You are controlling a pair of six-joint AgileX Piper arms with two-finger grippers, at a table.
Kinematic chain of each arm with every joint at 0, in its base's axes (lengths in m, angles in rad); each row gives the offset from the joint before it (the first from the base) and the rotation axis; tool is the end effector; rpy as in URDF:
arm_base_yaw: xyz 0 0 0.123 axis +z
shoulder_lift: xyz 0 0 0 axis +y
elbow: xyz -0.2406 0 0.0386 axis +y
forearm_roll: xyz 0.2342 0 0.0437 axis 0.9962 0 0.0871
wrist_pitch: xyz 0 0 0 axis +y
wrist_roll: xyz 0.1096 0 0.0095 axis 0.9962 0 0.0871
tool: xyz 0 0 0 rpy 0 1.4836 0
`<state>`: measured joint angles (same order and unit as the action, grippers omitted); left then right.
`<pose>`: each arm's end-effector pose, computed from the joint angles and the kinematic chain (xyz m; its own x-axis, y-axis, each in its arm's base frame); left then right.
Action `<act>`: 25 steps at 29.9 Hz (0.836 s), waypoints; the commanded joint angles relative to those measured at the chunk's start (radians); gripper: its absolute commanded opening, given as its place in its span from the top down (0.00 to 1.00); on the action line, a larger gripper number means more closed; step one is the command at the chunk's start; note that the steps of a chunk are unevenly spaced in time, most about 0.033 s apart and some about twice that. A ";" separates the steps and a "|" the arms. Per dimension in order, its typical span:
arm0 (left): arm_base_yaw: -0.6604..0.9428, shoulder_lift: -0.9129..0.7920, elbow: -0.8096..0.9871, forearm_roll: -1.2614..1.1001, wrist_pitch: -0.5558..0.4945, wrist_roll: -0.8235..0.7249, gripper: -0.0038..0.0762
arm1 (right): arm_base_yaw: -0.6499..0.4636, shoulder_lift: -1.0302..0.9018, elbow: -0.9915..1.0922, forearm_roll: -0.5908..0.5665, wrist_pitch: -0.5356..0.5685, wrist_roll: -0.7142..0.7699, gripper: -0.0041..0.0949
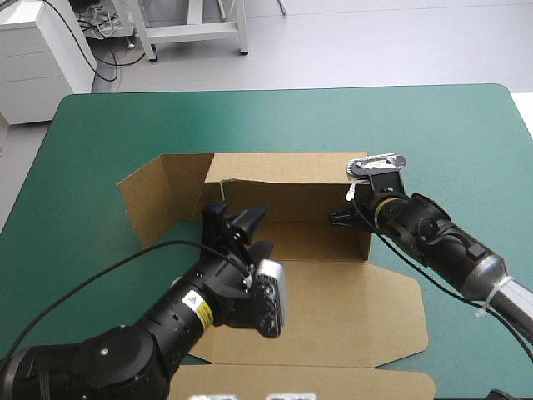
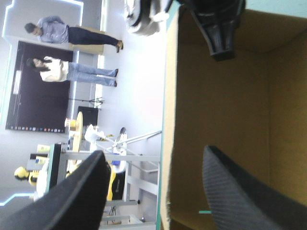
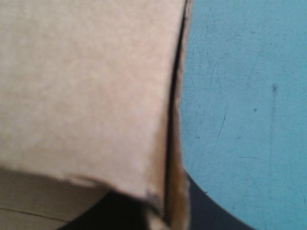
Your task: Fold the box
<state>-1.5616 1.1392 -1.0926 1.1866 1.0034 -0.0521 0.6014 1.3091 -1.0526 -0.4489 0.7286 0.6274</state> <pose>0.0882 -0.2300 0.3581 0.4704 0.8357 -0.2834 0.3995 0.0847 0.9128 0.2508 0.1335 0.2693 -0.7000 -0.1568 -0.6967 -0.1965 0.9802 -0.0232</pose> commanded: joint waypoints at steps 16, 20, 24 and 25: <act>0.894 -0.023 -0.259 -0.637 -0.110 0.060 0.61 | -0.279 0.216 -0.399 0.390 0.309 -0.522 0.98; 1.095 -0.023 -0.255 -0.908 -0.052 0.150 0.65 | -0.308 0.310 -0.424 0.407 0.329 -0.572 0.98; 1.216 -0.032 -0.240 -1.067 -0.010 0.181 0.65 | -0.308 0.384 -0.426 0.409 0.315 -0.594 0.98; 1.238 -0.046 -0.223 -1.089 -0.010 0.181 0.65 | -0.308 0.406 -0.426 0.412 0.313 -0.602 0.98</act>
<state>-0.3793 1.1338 -1.3107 0.1875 1.0256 0.1168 0.2986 1.6720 -1.4818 -0.0408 0.9987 0.0667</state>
